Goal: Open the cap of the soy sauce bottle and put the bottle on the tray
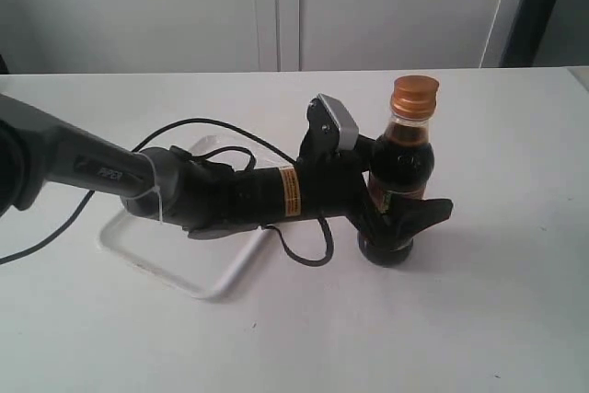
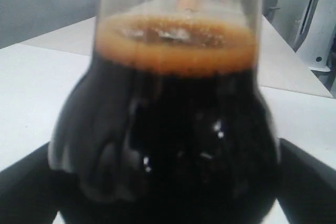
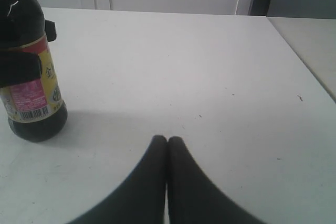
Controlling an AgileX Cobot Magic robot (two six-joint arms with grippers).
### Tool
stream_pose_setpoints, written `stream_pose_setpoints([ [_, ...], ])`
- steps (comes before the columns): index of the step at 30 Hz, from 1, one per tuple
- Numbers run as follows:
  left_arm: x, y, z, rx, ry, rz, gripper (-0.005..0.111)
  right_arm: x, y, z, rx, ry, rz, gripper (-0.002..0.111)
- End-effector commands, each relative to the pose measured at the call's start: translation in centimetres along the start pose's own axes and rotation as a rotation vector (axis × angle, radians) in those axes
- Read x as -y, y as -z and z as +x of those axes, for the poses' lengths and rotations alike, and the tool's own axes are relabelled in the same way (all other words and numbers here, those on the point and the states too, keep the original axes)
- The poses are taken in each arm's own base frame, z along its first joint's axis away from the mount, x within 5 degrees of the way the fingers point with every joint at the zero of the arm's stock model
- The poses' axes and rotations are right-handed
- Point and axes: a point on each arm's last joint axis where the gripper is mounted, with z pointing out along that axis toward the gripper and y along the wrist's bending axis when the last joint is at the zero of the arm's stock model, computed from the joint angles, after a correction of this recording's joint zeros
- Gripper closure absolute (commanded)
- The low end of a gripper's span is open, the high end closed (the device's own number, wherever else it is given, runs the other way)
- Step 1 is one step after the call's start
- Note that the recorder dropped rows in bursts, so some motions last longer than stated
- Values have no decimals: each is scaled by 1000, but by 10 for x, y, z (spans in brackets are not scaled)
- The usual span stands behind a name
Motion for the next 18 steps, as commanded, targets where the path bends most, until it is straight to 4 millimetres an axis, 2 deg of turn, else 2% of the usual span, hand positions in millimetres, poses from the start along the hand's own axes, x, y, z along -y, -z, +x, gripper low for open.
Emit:
stream_pose_setpoints([
  [1,-1,-2,9,-18,-5,-10,6,0,0,0,12,-6,2,108],
  [4,-2,-2,9,-20,-19,-12,27,0,0,0,12,-6,2,108],
  [5,-2,-2,8,-12,-21,-12,52,0,0,0,12,-6,2,108],
  [7,-2,-2,8,-11,-36,-13,85,0,0,0,12,-6,2,108],
  [8,-2,-2,8,-15,-55,-14,106,0,0,0,12,-6,2,108],
  [18,-2,-2,10,-30,-77,-21,107,0,0,0,12,-6,2,108],
])
